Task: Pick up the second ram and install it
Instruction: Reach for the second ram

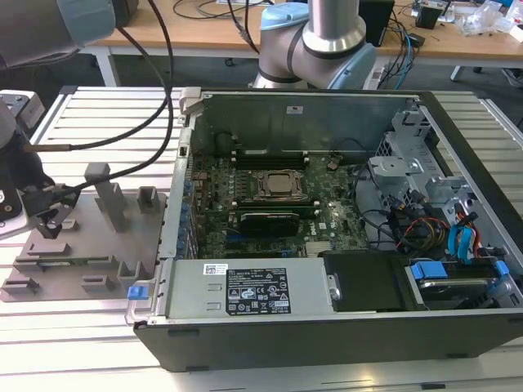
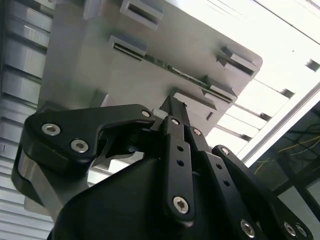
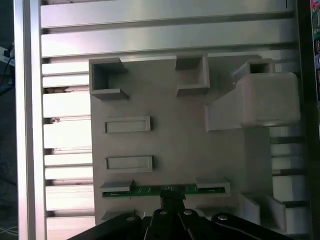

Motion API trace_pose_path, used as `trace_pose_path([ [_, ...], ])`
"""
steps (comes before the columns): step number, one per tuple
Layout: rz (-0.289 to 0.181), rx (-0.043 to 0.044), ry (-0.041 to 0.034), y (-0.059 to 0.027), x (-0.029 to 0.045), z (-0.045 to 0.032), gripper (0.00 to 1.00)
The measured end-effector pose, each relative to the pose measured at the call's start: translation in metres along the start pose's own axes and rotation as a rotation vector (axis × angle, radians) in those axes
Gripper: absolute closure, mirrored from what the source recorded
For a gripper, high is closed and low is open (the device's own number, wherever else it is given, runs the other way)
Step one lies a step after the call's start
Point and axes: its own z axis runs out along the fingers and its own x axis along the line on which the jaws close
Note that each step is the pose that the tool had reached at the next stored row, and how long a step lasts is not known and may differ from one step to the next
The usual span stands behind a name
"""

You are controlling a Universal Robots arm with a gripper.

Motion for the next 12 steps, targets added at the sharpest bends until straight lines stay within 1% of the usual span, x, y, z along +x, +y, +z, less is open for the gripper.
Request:
trace_pose_path([
  [2,0.000,-0.0001,0.0000,-0.0003,0.0014,0.0074,0.89],
  [3,0.000,-0.0001,-0.0001,-0.0006,0.0022,0.0127,0.89],
  [5,0.000,-0.0001,-0.0001,-0.0008,0.0027,0.0171,0.89],
  [7,0.000,-0.0001,-0.0001,-0.0012,0.0031,0.0248,0.89],
  [12,0.000,0.0012,-0.0001,-0.0012,0.0031,0.0249,0.89],
])
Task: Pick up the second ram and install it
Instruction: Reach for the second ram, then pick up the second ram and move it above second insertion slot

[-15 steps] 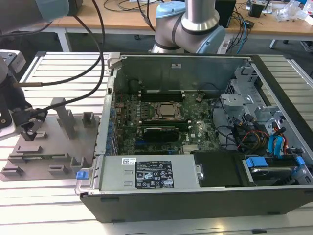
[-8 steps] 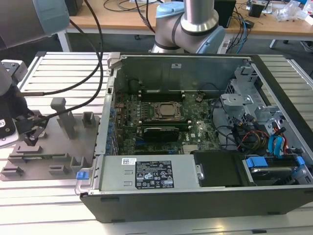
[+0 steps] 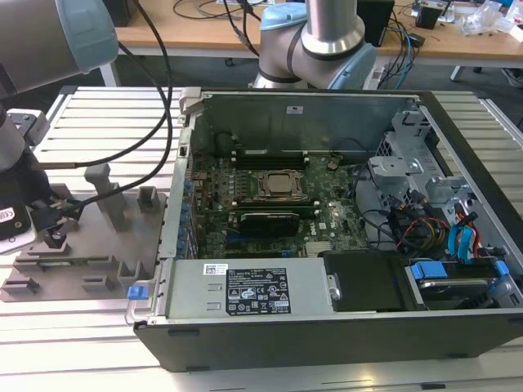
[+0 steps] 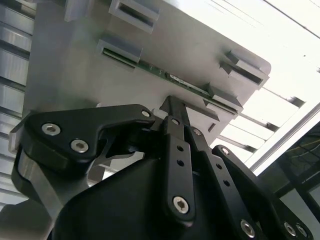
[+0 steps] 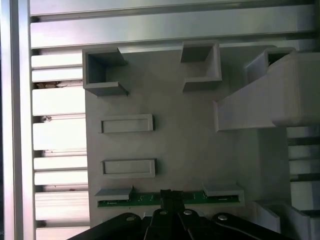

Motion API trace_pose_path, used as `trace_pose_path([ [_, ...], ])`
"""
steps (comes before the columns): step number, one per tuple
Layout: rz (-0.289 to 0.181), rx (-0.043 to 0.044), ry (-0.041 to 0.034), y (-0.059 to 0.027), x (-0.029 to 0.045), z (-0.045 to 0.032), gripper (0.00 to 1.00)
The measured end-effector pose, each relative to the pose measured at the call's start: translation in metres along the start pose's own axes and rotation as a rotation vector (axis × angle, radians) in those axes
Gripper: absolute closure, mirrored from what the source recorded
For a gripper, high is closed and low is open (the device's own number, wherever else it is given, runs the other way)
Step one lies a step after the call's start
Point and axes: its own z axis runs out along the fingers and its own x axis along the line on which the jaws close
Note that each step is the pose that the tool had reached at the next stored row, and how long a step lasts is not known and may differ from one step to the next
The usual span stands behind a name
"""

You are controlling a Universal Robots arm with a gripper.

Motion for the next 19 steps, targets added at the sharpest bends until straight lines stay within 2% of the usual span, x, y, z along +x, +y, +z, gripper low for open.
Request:
trace_pose_path([
  [5,-0.001,0.0008,0.0000,0.0000,0.0000,0.0000,0.89],
  [6,-0.023,0.0015,0.0008,0.0000,-0.0001,0.0000,0.89],
  [11,-0.238,0.0091,0.0090,0.0000,0.0000,0.0000,0.89],
  [16,-0.346,0.0128,0.0130,0.0000,0.0000,0.0000,0.89],
  [19,-0.388,0.0142,0.0147,0.0000,0.0000,0.0000,0.89],
])
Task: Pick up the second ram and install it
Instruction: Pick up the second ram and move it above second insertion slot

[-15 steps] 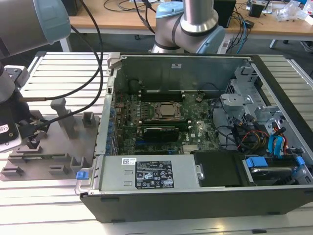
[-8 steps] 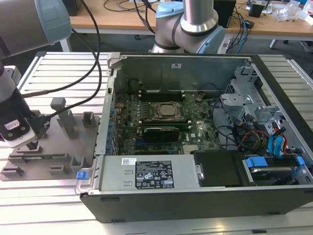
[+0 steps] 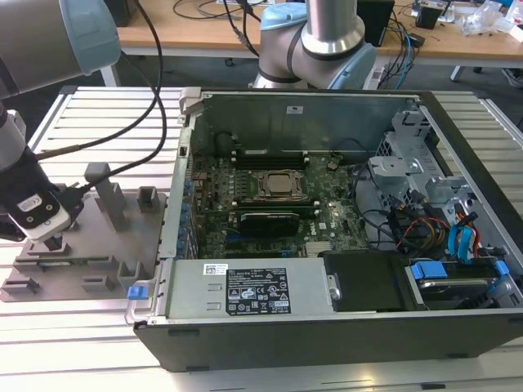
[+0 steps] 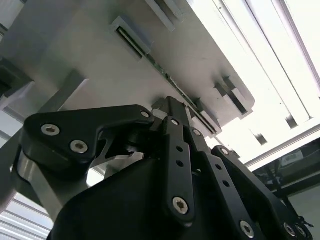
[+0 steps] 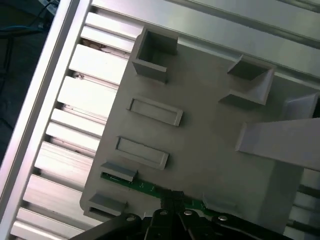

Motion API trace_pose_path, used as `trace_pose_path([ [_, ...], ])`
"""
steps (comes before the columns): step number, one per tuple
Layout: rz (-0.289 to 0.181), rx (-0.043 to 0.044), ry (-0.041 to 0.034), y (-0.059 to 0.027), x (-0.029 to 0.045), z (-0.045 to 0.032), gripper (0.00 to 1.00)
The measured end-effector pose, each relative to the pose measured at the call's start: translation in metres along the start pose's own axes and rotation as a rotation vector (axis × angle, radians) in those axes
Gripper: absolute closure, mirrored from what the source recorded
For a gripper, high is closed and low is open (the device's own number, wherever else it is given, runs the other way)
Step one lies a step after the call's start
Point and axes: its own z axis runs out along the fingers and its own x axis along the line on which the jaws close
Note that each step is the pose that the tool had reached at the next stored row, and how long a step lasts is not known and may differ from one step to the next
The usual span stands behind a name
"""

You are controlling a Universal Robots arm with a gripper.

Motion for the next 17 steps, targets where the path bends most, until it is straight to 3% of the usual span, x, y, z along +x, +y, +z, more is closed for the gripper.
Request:
trace_pose_path([
  [11,-0.167,0.0059,0.0063,0.0000,0.0000,0.0000,0.89],
  [14,-0.256,0.0090,0.0096,0.0000,0.0000,0.0000,0.89],
  [17,-0.314,0.0110,0.0118,0.0000,0.0000,0.0000,0.89],
])
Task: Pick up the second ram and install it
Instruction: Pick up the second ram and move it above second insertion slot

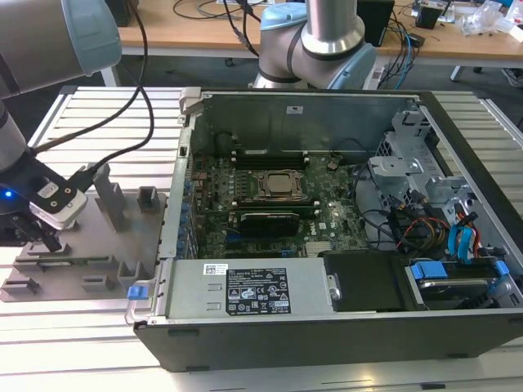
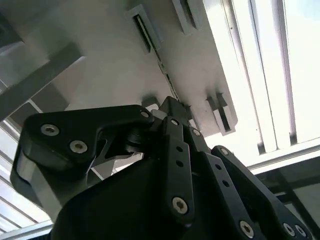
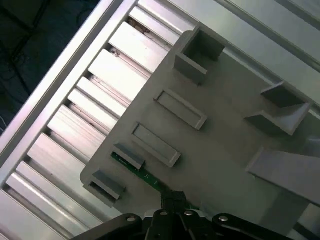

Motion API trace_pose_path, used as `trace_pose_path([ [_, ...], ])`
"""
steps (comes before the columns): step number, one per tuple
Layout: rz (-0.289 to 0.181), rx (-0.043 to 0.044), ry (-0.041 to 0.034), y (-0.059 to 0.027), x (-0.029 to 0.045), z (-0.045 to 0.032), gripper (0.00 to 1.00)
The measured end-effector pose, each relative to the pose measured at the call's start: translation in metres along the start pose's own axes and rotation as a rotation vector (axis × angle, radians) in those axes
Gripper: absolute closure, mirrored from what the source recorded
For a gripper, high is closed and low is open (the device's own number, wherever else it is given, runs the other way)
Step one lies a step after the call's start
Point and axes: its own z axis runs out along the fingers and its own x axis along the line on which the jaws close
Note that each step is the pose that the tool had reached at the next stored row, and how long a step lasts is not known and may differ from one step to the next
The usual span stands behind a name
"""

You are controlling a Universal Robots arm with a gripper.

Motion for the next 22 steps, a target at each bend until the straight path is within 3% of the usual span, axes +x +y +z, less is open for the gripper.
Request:
trace_pose_path([
  [6,-0.133,0.0046,0.0049,0.0000,0.0000,0.0000,0.89],
  [9,-0.225,0.0079,0.0084,0.0000,0.0000,0.0000,0.89],
  [16,-0.341,0.0119,0.0127,0.0000,0.0000,0.0000,0.89],
  [19,-0.429,0.0150,0.0161,0.0000,0.0000,0.0000,0.89],
  [22,-0.486,0.0170,0.0182,0.0000,0.0000,0.0000,0.89],
])
